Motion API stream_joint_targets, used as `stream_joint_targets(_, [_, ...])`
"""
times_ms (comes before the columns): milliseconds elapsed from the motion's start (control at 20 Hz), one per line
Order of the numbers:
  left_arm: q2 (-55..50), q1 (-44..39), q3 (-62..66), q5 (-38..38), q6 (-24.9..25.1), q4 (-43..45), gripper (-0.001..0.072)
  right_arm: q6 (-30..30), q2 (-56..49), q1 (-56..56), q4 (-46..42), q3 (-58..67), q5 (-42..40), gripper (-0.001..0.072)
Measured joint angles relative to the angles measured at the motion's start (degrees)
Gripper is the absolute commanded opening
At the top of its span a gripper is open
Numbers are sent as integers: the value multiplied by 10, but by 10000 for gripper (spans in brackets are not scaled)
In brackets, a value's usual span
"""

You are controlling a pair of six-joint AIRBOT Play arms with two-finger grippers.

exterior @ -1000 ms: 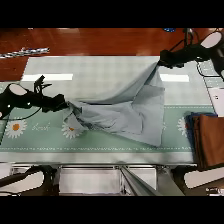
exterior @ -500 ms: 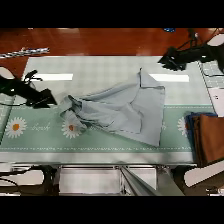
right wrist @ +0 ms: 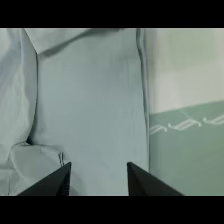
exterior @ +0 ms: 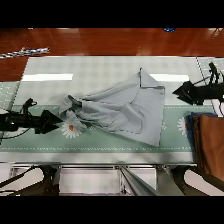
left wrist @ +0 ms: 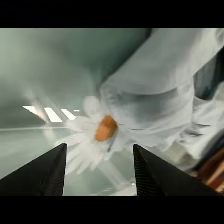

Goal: Fold the shirts.

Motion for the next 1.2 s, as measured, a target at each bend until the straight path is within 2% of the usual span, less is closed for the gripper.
stream_joint_targets(150, [5, -25, -42, 34, 18, -68, 509, -16, 75, -3, 18, -76, -12, 406])
stream_joint_targets(350, [6, -77, -59, 88, 32, -141, 504, -24, 128, -5, 21, -113, 0, 406])
stream_joint_targets(400, [5, -89, -59, 101, 35, -154, 445, -24, 134, -5, 17, -117, 6, 406])
stream_joint_targets(450, [4, -99, -58, 116, 36, -161, 192, -23, 139, -5, 7, -120, 10, 406])
stream_joint_targets(500, [3, -107, -55, 123, 38, -168, 26, -14, 142, -5, -12, -122, 11, 406])
stream_joint_targets(800, [0, -125, -27, 127, 60, -189, 24, 32, 149, -5, -104, -168, 71, 406])
stream_joint_targets(1200, [0, -128, -19, 120, 73, -193, 25, 22, 150, 0, -95, -264, 115, 406])
